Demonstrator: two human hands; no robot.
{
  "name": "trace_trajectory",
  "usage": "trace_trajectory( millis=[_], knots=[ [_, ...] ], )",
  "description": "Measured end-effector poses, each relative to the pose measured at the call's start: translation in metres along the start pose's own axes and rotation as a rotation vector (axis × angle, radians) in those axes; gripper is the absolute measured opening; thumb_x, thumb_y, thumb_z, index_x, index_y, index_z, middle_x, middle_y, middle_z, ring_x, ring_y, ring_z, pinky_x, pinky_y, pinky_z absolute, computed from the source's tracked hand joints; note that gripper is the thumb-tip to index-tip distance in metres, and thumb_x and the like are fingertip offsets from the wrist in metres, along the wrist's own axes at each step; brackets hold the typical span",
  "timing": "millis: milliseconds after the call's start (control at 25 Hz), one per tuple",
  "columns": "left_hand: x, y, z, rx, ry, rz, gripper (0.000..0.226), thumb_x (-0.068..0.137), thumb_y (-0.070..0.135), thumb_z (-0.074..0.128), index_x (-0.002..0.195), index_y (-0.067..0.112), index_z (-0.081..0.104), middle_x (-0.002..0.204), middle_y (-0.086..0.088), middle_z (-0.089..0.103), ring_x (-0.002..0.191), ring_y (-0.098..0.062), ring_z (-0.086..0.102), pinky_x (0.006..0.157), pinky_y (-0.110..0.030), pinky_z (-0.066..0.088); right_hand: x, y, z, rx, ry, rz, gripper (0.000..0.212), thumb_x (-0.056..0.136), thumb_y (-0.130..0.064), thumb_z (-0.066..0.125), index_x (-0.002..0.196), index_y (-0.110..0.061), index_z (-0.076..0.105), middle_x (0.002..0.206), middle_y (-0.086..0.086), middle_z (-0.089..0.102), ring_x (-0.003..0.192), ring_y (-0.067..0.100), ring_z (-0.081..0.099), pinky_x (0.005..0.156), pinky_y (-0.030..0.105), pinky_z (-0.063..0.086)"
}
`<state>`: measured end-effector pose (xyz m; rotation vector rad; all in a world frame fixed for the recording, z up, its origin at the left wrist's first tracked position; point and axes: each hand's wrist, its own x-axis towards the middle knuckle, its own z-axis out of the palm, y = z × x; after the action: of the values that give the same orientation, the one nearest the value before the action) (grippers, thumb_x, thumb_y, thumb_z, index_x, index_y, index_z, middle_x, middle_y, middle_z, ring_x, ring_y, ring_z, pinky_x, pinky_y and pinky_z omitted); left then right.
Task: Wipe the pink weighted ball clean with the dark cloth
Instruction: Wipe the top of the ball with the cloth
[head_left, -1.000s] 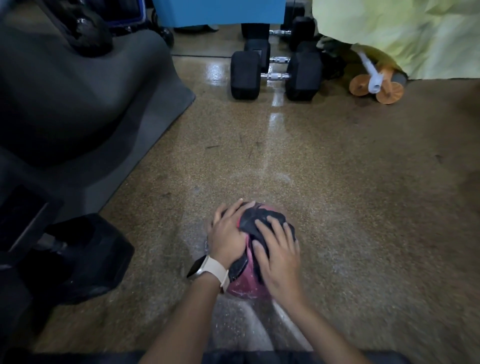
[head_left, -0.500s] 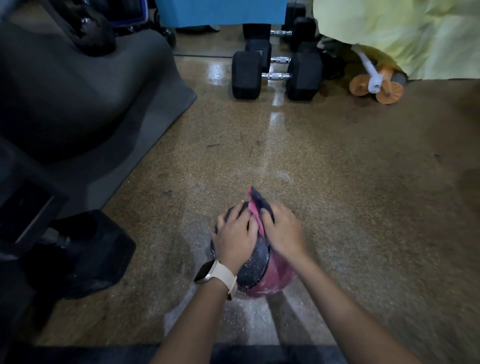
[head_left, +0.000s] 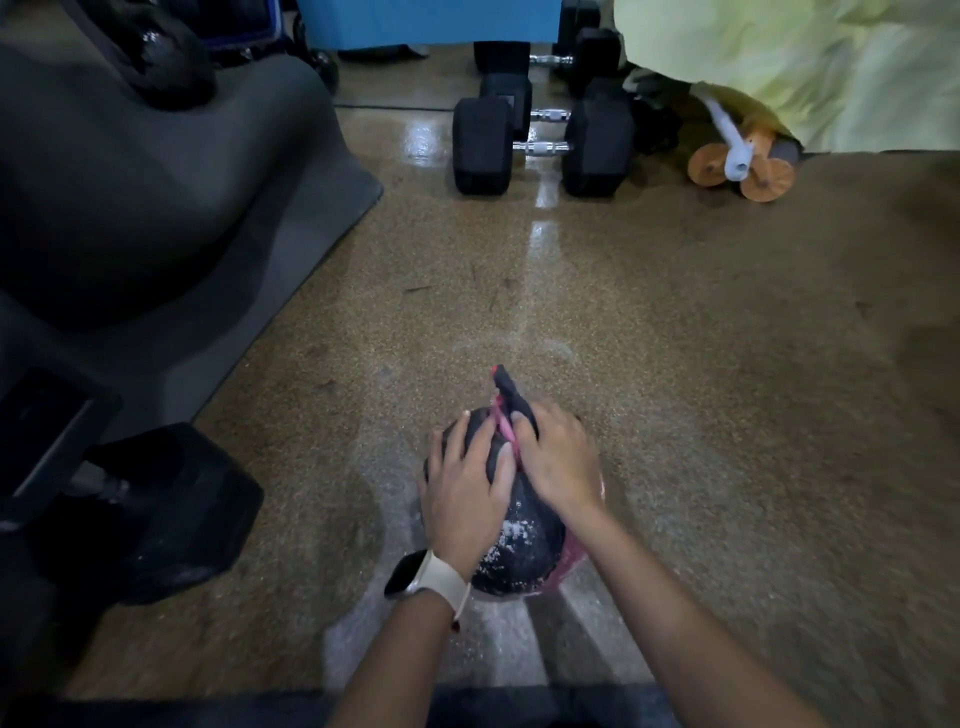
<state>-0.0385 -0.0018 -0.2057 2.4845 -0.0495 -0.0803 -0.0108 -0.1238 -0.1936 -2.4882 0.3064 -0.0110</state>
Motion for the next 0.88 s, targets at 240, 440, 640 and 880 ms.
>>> trace_trajectory(
  millis=[240,440,640,880],
  knots=[
    [0.015,-0.004,-0.001,-0.065,-0.037,-0.085,0.068,0.088,0.064,0.015,0.15,0.047,0.038,0.163,0.008,0.036,0.154,-0.025,0.026,0.123,-0.057,0.02,-0.056,0.018,0.005,0.014,0.064,-0.148,0.047,0.099,-0.049,0.025,0.141,-0.035,0.039,0.151,-0.01,0.034,0.143,0.016,0.024,0.119,0.044,0.014],
    [-0.001,0.017,-0.009,-0.029,-0.081,-0.14,0.05,0.107,0.049,0.032,0.156,0.04,0.032,0.169,0.006,0.023,0.159,-0.027,0.01,0.125,-0.059,-0.002,-0.01,0.008,-0.006,0.072,0.018,0.036,0.053,0.096,-0.05,0.018,0.132,-0.033,0.053,0.141,-0.004,0.051,0.133,0.023,0.043,0.11,0.05,0.032],
    [0.036,0.006,-0.004,-0.051,-0.169,-0.113,0.048,0.104,0.043,0.033,0.147,0.031,0.05,0.16,0.003,0.044,0.155,-0.031,0.025,0.125,-0.061,0.012,-0.042,0.019,-0.004,-0.029,0.001,-0.158,0.052,0.096,-0.055,0.019,0.139,-0.036,0.04,0.148,-0.01,0.038,0.138,0.016,0.032,0.114,0.048,0.026],
    [0.034,0.005,0.002,-0.176,-0.012,-0.177,0.058,0.085,0.058,0.028,0.128,0.042,0.064,0.139,0.008,0.064,0.132,-0.023,0.056,0.111,-0.056,0.041,-0.059,-0.001,0.007,-0.019,0.038,-0.069,0.056,0.095,-0.05,0.014,0.141,-0.034,0.042,0.153,-0.007,0.036,0.144,0.022,0.026,0.117,0.052,0.02]
  ],
)
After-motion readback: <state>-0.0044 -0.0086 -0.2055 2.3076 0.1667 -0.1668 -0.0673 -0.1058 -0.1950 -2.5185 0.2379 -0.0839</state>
